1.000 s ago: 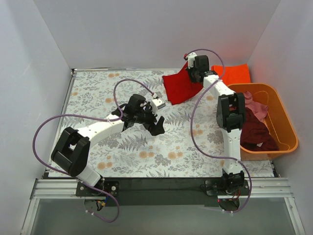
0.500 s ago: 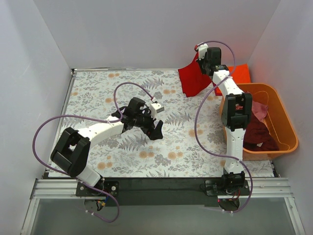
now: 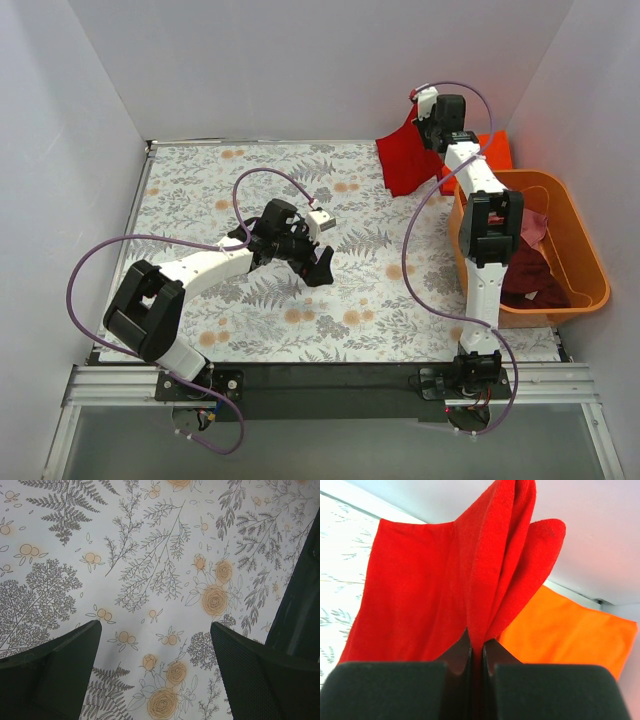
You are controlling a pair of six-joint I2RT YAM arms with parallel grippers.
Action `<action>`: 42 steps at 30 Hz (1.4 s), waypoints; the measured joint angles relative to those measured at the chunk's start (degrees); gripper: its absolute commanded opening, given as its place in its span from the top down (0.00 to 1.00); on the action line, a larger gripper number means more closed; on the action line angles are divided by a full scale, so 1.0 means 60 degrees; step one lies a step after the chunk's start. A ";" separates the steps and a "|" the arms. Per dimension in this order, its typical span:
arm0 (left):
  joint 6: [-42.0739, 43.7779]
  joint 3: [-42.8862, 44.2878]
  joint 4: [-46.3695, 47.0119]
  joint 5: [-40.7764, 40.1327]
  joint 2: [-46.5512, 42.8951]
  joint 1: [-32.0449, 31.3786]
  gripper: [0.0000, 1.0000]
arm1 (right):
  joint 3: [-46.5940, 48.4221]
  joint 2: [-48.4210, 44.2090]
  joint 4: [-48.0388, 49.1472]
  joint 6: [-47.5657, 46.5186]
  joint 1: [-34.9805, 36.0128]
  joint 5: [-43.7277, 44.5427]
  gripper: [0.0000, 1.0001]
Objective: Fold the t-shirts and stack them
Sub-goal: Neatly place the folded tshirt to the corner
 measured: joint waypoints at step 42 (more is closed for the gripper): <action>0.0270 0.0011 -0.0277 0.0029 0.0219 0.0000 0.08 | -0.0098 -0.1406 -0.0004 -0.0007 -0.0696 -0.0393 0.99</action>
